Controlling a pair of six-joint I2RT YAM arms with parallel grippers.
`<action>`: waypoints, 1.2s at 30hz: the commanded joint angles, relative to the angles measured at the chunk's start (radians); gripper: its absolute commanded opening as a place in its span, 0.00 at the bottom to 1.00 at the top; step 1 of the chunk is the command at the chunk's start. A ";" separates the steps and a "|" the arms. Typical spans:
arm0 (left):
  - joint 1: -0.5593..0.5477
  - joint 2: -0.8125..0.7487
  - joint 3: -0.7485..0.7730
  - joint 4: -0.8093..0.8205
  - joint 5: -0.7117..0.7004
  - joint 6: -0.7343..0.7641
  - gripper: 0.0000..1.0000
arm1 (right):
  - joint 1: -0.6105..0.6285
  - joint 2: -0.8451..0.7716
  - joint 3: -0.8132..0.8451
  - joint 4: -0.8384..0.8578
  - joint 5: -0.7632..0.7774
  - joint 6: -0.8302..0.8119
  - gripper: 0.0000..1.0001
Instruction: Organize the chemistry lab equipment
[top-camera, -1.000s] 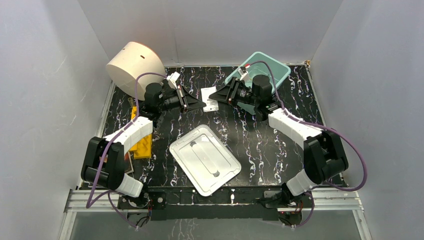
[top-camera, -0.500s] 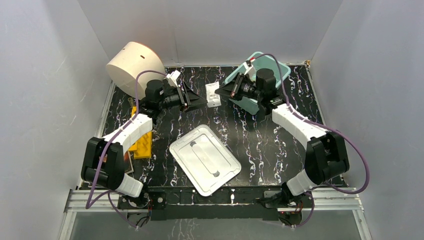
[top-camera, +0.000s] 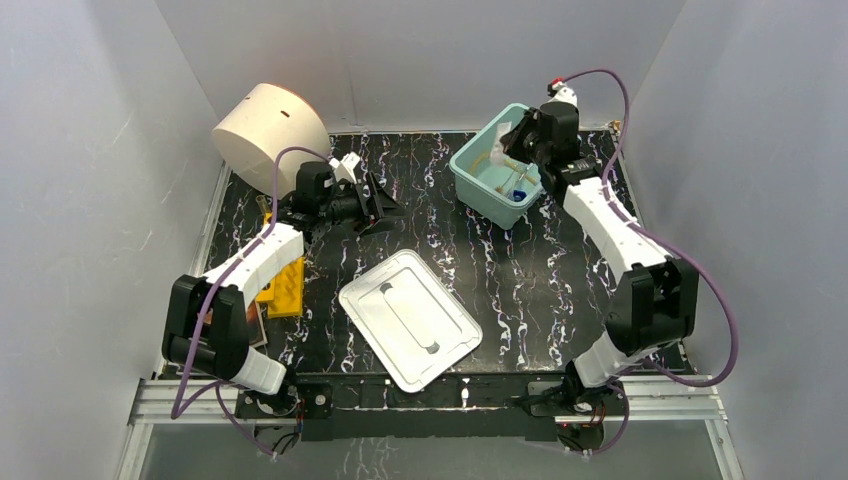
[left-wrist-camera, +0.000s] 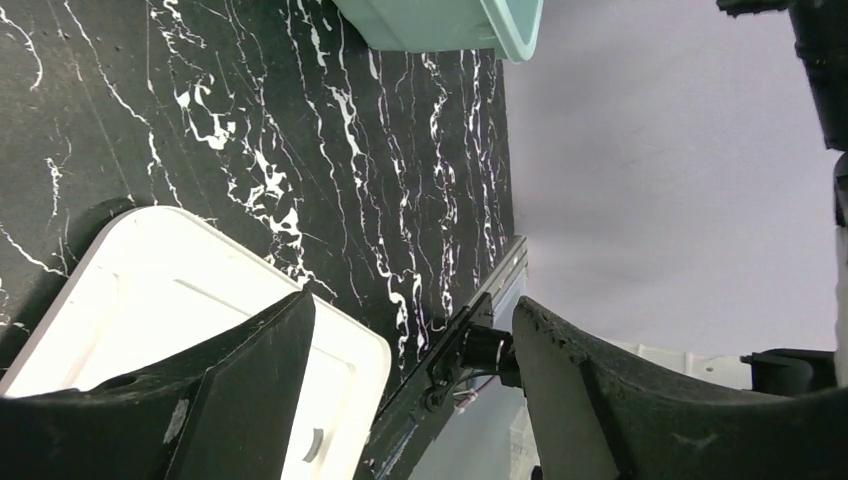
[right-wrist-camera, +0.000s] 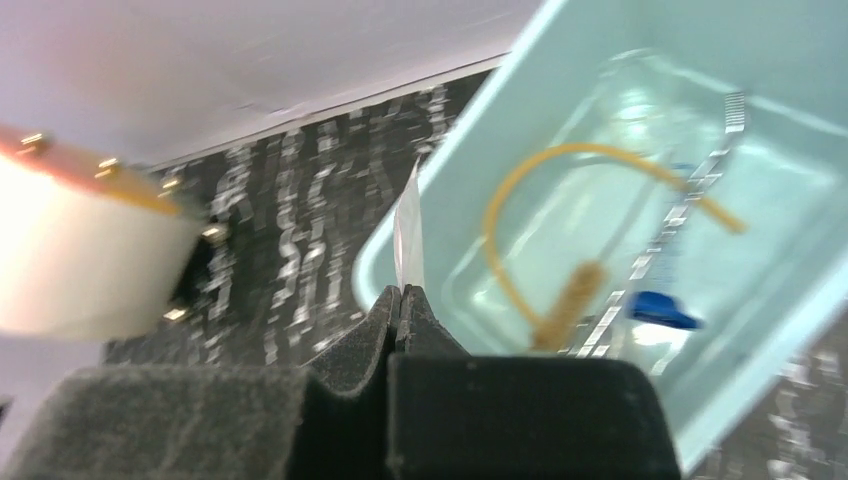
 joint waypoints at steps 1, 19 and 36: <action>0.005 -0.015 0.054 -0.080 -0.022 0.057 0.71 | -0.028 0.081 0.119 -0.145 0.261 -0.096 0.00; 0.004 0.010 0.128 -0.343 -0.255 0.168 0.72 | -0.036 0.332 0.179 -0.276 0.312 -0.113 0.06; 0.004 -0.003 0.138 -0.437 -0.395 0.185 0.72 | 0.056 0.112 0.277 -0.429 0.066 -0.310 0.53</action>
